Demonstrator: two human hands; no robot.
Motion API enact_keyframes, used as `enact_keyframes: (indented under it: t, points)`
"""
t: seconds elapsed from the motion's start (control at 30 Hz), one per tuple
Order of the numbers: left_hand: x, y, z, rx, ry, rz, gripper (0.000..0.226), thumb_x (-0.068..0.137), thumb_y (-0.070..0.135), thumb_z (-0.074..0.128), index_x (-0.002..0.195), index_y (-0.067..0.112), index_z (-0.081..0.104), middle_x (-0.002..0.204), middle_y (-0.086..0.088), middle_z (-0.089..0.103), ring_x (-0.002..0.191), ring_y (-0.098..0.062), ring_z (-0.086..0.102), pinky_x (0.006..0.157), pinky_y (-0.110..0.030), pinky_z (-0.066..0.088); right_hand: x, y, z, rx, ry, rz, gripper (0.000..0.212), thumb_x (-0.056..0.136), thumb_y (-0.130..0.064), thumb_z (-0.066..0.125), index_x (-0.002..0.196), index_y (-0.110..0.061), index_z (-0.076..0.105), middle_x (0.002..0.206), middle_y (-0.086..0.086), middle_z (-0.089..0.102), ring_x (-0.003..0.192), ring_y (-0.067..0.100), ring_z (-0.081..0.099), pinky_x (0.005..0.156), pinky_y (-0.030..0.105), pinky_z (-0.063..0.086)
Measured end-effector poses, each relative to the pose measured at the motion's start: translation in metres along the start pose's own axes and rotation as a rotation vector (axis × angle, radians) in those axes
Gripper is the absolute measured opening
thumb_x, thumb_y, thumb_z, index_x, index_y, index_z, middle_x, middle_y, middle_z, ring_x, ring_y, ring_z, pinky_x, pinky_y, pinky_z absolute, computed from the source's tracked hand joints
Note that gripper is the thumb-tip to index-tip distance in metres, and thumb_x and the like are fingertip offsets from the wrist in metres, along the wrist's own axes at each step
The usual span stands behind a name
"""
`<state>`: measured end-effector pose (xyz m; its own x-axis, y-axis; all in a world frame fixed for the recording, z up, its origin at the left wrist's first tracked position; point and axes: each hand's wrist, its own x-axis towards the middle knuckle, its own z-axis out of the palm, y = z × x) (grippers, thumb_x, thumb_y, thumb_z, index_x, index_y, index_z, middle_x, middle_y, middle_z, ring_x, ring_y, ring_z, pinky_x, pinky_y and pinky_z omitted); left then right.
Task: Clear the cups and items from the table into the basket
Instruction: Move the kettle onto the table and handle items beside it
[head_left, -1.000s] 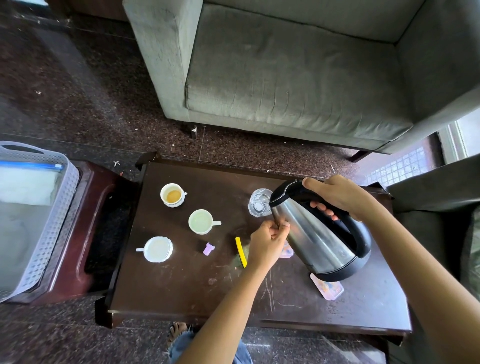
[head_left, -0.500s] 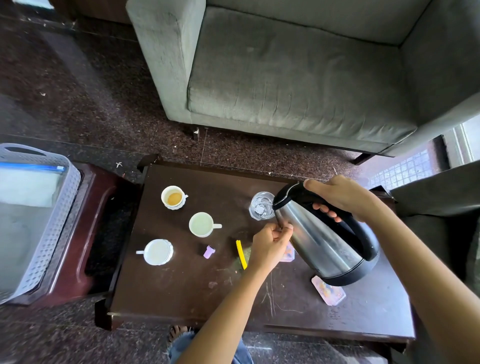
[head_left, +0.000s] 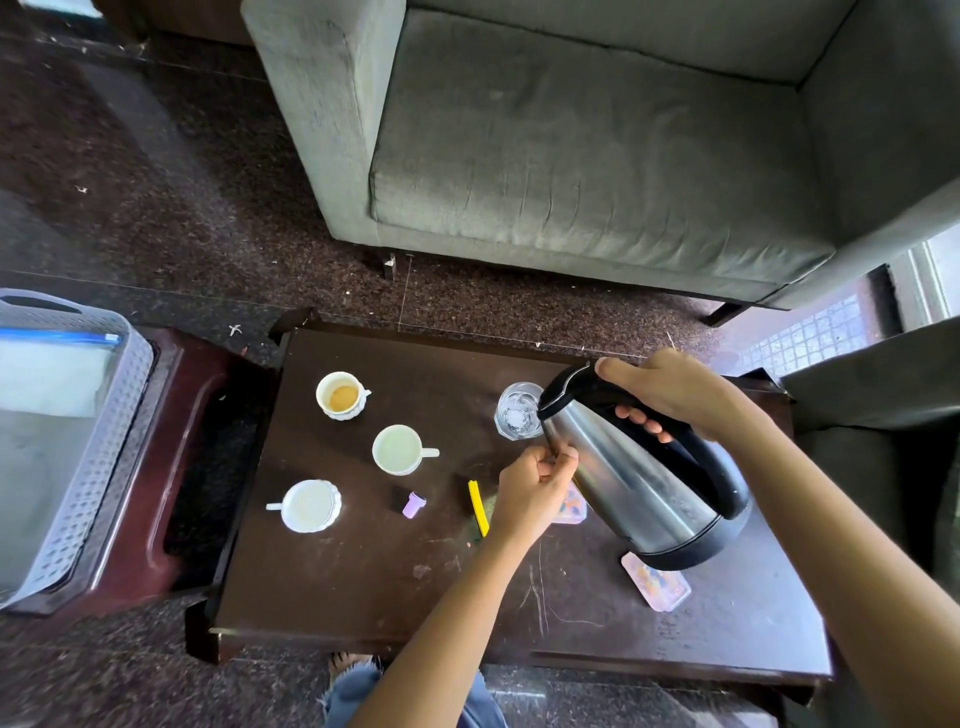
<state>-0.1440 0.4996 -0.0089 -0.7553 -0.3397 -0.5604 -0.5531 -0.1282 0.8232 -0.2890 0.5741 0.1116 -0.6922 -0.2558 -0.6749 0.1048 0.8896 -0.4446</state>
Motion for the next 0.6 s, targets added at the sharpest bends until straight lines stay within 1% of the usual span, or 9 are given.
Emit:
enact_keyframes:
  t: [0.07,0.17,0.23,0.33,0.4,0.47,0.5,0.57,0.6]
  points:
    - [0.001,-0.002,0.0,0.007,0.007,0.002,0.028,0.089,0.041,0.057,0.081,0.014,0.06,0.056,0.013,0.055,0.056,0.012,0.054,0.055,-0.004,0.038,0.0,0.0,0.001,0.007,-0.001,0.001,0.055,0.083,-0.049,0.053,0.058,-0.001,0.062,0.043,0.004,0.053,0.038,0.022,0.044,0.038,0.024,0.04]
    - [0.001,-0.004,-0.001,0.013,0.006,0.003,0.031,0.09,0.041,0.057,0.091,0.01,0.064,0.063,0.014,0.06,0.059,0.015,0.055,0.057,-0.003,0.039,-0.001,0.0,0.003,0.008,0.005,0.005,0.055,0.084,-0.048,0.053,0.058,-0.001,0.062,0.042,0.004,0.052,0.037,0.022,0.044,0.038,0.024,0.04]
    - [0.0,-0.004,-0.002,0.014,0.01,0.006,0.032,0.089,0.041,0.058,0.093,0.011,0.065,0.065,0.014,0.061,0.061,0.015,0.056,0.058,-0.003,0.039,-0.002,-0.001,0.003,0.012,0.003,0.013,0.055,0.084,-0.049,0.053,0.058,-0.001,0.062,0.043,0.004,0.053,0.038,0.022,0.044,0.038,0.024,0.041]
    - [-0.001,-0.004,-0.003,0.017,0.008,0.005,0.031,0.089,0.043,0.057,0.09,0.012,0.065,0.059,0.015,0.059,0.059,0.012,0.055,0.058,-0.006,0.039,-0.003,-0.001,0.004,0.007,0.006,0.016,0.055,0.083,-0.049,0.052,0.059,-0.001,0.063,0.043,0.005,0.053,0.038,0.023,0.046,0.039,0.025,0.041]
    - [-0.002,-0.004,-0.003,0.018,0.004,0.004,0.029,0.089,0.043,0.057,0.084,0.015,0.063,0.054,0.016,0.056,0.057,0.01,0.055,0.057,-0.009,0.038,-0.004,-0.001,0.004,0.01,0.007,0.014,0.055,0.083,-0.049,0.052,0.059,0.0,0.063,0.043,0.005,0.053,0.038,0.023,0.045,0.038,0.025,0.041]
    - [-0.003,-0.004,-0.003,0.017,0.0,0.008,0.028,0.089,0.044,0.058,0.081,0.017,0.061,0.054,0.016,0.056,0.058,0.008,0.055,0.059,-0.01,0.038,-0.006,0.0,0.004,0.018,0.003,0.011,0.054,0.084,-0.048,0.052,0.059,-0.001,0.062,0.043,0.005,0.053,0.038,0.023,0.044,0.039,0.025,0.041]
    - [-0.003,-0.005,-0.002,0.014,-0.001,0.012,0.029,0.089,0.044,0.057,0.084,0.016,0.063,0.056,0.014,0.057,0.059,0.006,0.056,0.061,-0.011,0.039,-0.008,0.0,0.004,0.018,0.002,0.009,0.054,0.084,-0.048,0.052,0.059,-0.001,0.062,0.043,0.006,0.052,0.037,0.023,0.044,0.039,0.025,0.041]
    - [-0.004,-0.006,-0.002,0.009,-0.004,0.018,0.031,0.09,0.043,0.057,0.084,0.012,0.061,0.059,-0.001,0.057,0.059,-0.004,0.056,0.061,-0.014,0.039,-0.01,0.0,0.003,0.016,0.006,0.006,0.054,0.084,-0.047,0.052,0.059,-0.001,0.062,0.044,0.006,0.052,0.036,0.022,0.044,0.039,0.025,0.041]
    - [-0.005,-0.005,-0.002,0.009,-0.006,0.024,0.031,0.09,0.041,0.057,0.081,0.011,0.058,0.068,-0.007,0.057,0.061,-0.008,0.055,0.059,-0.014,0.038,-0.012,0.001,0.003,0.015,0.008,0.005,0.054,0.084,-0.047,0.052,0.059,0.0,0.061,0.043,0.006,0.052,0.036,0.022,0.043,0.039,0.025,0.041]
